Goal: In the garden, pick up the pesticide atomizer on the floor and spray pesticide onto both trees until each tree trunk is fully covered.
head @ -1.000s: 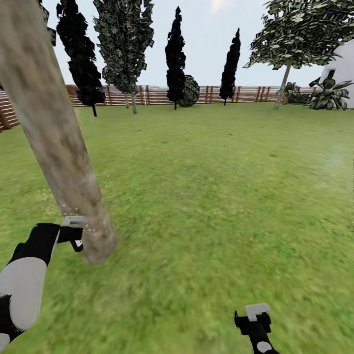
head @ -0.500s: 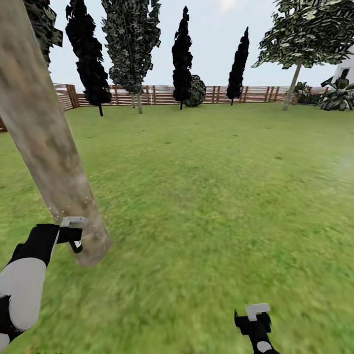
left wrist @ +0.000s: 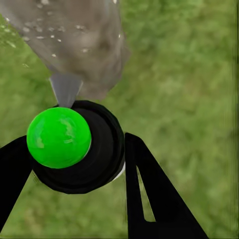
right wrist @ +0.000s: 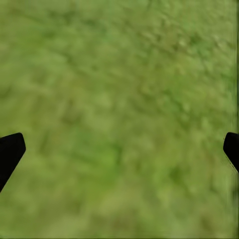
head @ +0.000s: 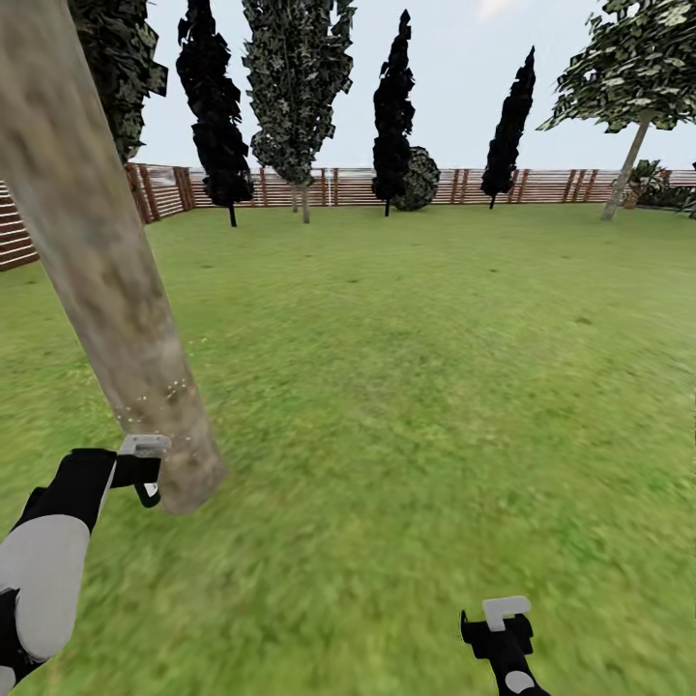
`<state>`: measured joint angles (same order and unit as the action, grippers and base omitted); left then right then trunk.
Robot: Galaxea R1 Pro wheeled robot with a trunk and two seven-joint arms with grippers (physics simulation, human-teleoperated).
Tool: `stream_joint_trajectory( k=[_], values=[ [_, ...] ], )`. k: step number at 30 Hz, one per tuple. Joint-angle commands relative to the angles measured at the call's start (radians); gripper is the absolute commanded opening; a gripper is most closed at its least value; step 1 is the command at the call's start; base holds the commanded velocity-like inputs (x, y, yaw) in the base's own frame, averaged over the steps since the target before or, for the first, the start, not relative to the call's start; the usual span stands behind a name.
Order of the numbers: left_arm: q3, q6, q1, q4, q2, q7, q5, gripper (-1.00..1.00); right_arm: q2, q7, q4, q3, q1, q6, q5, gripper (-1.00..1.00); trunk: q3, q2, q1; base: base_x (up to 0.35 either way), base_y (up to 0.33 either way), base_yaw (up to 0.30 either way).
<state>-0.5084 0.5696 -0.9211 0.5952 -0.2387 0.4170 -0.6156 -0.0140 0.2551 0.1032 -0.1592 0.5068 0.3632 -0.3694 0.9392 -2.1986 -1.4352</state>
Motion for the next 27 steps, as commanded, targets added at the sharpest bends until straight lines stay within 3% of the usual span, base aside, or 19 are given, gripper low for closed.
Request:
stream_joint_trajectory(
  k=[1, 12, 16, 20, 27],
  values=[
    [-0.004, 0.003, -0.001, 0.003, 0.001, 0.009, -0.01, -1.0, 0.0, 0.003, -0.002, -0.008, 0.001, 0.003, -0.011, 1.0, 0.001, 0.0, 0.0, 0.131, -0.267, 0.002],
    [-0.008, 0.004, 0.0, 0.006, -0.005, 0.008, -0.012, -1.0, 0.0, 0.002, 0.0, -0.008, 0.001, 0.005, -0.01, 1.0, 0.001, 0.0, 0.0, 0.208, -0.221, 0.009],
    [-0.008, 0.004, 0.002, 0.001, -0.006, 0.005, -0.012, -1.0, 0.0, 0.003, 0.0, -0.008, 0.001, 0.005, -0.009, 1.0, 0.001, 0.0, 0.0, 0.223, -0.209, 0.234],
    [-0.01, 0.022, 0.033, 0.009, -0.005, -0.054, -0.01, -1.0, 0.001, 0.003, 0.0, -0.008, 0.001, 0.004, -0.009, 1.0, 0.001, 0.0, 0.0, 0.223, -0.209, 0.277],
    [-0.009, 0.053, 0.035, 0.008, -0.005, -0.062, -0.01, -1.0, 0.0, 0.002, 0.0, -0.008, 0.001, 0.004, -0.009, 1.0, 0.001, 0.0, 0.0, 0.179, -0.167, 0.278]
  ],
)
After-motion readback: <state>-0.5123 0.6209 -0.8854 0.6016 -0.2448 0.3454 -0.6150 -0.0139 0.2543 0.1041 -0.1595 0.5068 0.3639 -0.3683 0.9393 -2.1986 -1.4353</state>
